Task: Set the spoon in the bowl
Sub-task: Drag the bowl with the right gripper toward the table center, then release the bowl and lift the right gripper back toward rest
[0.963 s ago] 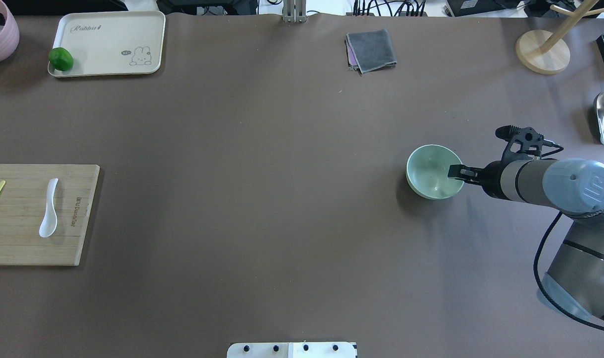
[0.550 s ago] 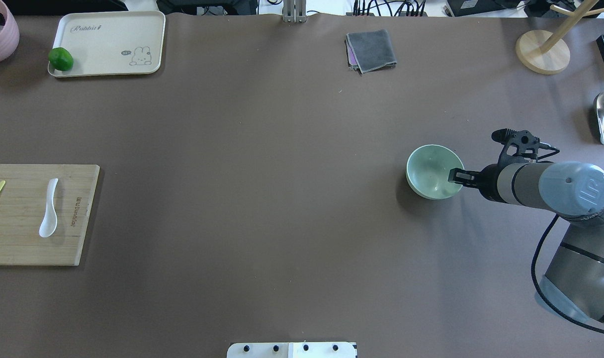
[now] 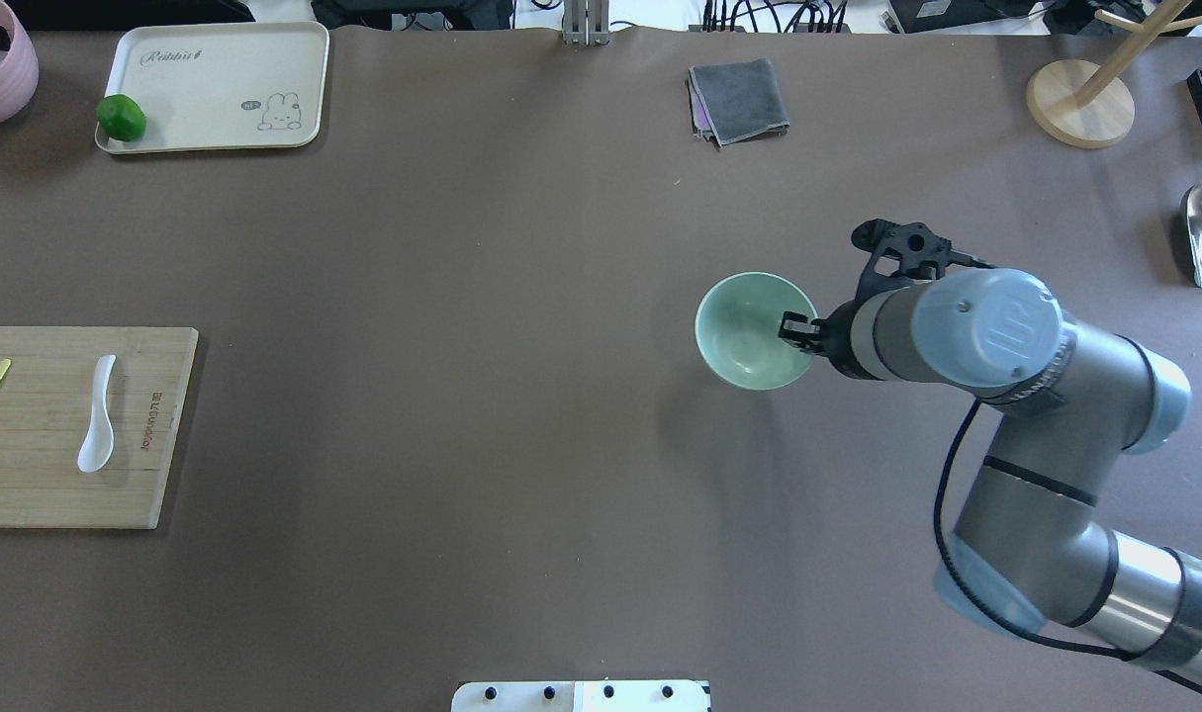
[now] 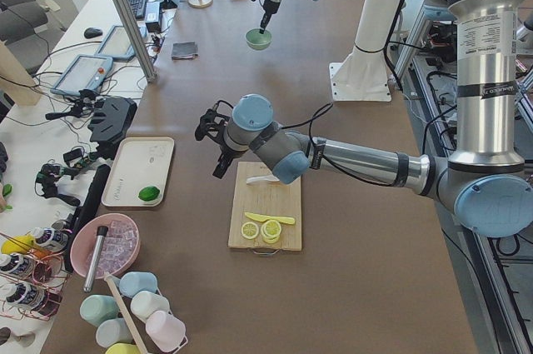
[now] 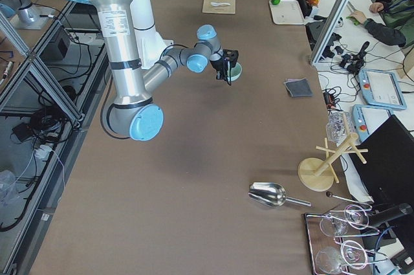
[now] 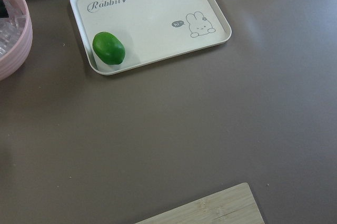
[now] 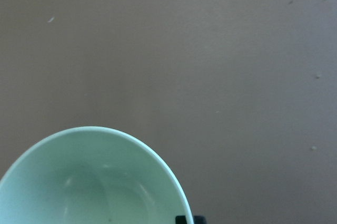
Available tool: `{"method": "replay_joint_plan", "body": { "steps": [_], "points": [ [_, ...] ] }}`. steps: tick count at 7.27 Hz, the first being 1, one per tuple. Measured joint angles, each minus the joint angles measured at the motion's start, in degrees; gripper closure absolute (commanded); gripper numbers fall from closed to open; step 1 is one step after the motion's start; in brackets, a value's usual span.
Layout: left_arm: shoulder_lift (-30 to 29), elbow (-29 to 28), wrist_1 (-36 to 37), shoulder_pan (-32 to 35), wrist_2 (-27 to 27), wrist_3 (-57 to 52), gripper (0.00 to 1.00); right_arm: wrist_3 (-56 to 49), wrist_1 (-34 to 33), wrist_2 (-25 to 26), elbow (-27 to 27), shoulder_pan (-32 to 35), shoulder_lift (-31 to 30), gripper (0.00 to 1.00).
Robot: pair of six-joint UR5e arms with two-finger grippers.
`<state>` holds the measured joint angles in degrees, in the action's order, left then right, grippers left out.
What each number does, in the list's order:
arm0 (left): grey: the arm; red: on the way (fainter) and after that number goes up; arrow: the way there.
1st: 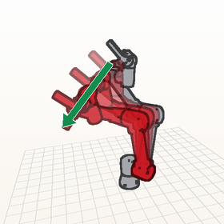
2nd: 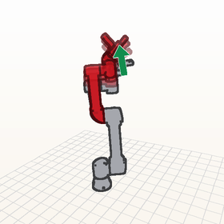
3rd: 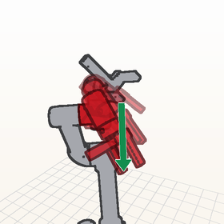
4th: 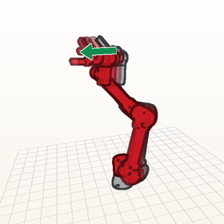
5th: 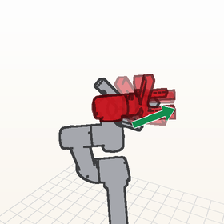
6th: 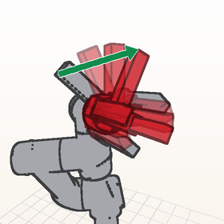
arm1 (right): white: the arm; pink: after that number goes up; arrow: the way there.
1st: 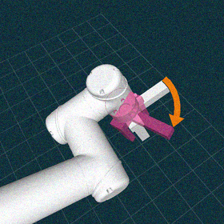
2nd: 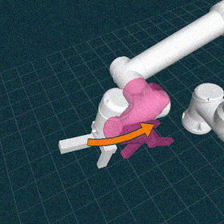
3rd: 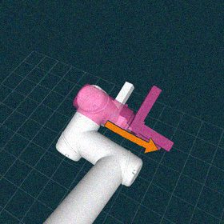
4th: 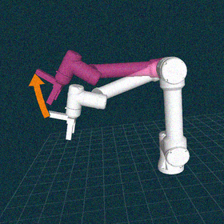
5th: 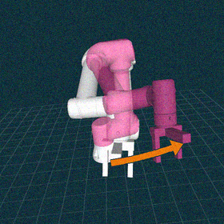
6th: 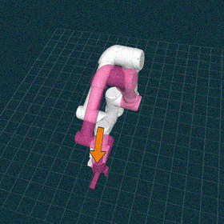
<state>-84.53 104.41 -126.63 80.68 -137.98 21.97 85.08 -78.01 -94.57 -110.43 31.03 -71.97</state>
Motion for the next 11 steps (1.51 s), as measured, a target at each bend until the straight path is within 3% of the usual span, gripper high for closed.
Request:
{"method": "replay_joint_plan", "body": {
  "steps": [1, 3, 4, 6, 8, 9, 11],
  "points": [
    [0.0, 0.0, 0.0, -0.2, 0.0, 0.0, 0.02, 3.2, -5.6, 1.4, 1.3, -2.9, 6.3, 1.00],
    [0.1, 0.0, 0.0, -0.8, 0.0, 0.1, 0.02, 8.0, -9.6, 2.9, 8.9, -6.9, 16.4, 1.00],
    [0.1, 0.0, 0.0, -1.0, 0.0, 0.1, 0.02, 9.3, -9.7, 3.1, 12.4, -7.9, 19.5, 0.02],
    [0.1, 0.0, 0.0, -1.1, 0.0, 0.1, 0.02, 8.5, -9.6, 4.9, 14.5, -8.7, 21.6, 0.00],
    [0.0, 0.0, 0.4, -1.2, 0.0, 0.6, 0.02, 4.5, -9.8, 5.1, 12.6, -6.5, 22.5, 0.00],
    [0.1, 0.1, 0.5, -1.4, 0.0, 3.0, 0.02, 0.5, -10.1, 1.7, 10.5, -2.8, 21.9, 0.00],
    [2.1, 0.4, -2.1, -4.4, 0.4, 14.3, 0.02, -13.6, -10.3, -10.3, 6.3, 8.4, 16.9, 0.00]
  ]
}}
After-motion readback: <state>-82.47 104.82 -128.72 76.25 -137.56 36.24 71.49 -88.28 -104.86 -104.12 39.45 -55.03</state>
